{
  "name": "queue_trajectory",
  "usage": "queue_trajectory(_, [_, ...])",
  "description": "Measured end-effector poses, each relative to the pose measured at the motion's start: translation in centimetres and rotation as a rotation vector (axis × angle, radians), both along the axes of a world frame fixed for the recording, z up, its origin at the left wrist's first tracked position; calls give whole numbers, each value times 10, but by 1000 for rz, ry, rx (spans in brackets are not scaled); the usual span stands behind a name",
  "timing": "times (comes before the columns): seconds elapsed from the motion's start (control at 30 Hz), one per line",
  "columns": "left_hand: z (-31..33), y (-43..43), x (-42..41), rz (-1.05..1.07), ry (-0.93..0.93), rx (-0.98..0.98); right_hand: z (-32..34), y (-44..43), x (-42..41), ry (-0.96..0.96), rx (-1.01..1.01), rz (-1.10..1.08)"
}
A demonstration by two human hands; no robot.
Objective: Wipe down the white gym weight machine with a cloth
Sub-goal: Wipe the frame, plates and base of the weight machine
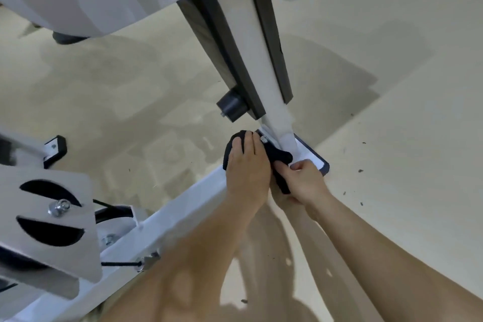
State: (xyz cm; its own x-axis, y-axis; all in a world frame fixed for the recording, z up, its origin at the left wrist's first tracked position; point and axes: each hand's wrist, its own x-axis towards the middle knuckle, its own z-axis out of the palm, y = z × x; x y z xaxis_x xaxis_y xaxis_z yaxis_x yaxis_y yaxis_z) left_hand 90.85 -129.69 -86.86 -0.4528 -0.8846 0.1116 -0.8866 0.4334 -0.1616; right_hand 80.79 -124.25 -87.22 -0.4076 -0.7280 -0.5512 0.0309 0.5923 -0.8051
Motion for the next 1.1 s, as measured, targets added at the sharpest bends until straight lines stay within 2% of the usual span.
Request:
queue_trajectory(0.07, [4,-1,17,-6,-13,-54,9,-2,5,-422,16,-36])
queue_trajectory(0.1, [6,-1,26,77,18,-3,12,-2,9,-502,4,-52])
queue_trajectory(0.17, [6,-2,39,276,98,193,15,-2,16,-477,-15,-57])
queue_trajectory(0.23, [8,0,43,248,224,218,18,-2,19,-413,-74,-65])
queue_trajectory(0.3, [22,1,35,153,442,174,25,-4,16,-441,-192,-121])
queue_trajectory(0.37, [34,1,21,162,647,193,37,-7,13,-508,-281,-188])
queue_trajectory(0.4, [38,-1,14,253,832,246,42,-8,12,-529,-305,-203])
queue_trajectory(0.47, [51,-2,-2,489,1392,416,51,-7,13,-526,-372,-192])
queue_trajectory(0.5, [57,0,-10,553,1633,493,55,-6,13,-506,-424,-184])
queue_trajectory(0.53, [62,2,-17,565,1787,538,59,-5,14,-471,-471,-179])
queue_trajectory(0.6, [65,12,-28,477,1861,545,63,-3,15,-353,-541,-169])
queue_trajectory(0.63, [64,20,-30,412,1827,530,63,-2,14,-290,-561,-168])
queue_trajectory(0.7, [55,28,-27,303,1632,470,58,-4,9,-198,-551,-171])
queue_trajectory(0.73, [48,28,-23,254,1468,414,54,-6,7,-149,-528,-174])
queue_trajectory(0.83, [30,18,-18,166,775,216,35,-15,3,-13,-415,-183])
queue_trajectory(0.87, [27,16,-17,190,660,200,28,-18,1,-21,-384,-174])
queue_trajectory(0.97, [25,18,-10,179,488,300,10,-20,-4,-124,-269,-142])
queue_trajectory(1.03, [29,29,0,103,246,267,5,-17,-5,-229,-167,-162])
queue_trajectory(1.1, [39,46,14,28,90,205,12,-14,-7,-295,-160,-240])
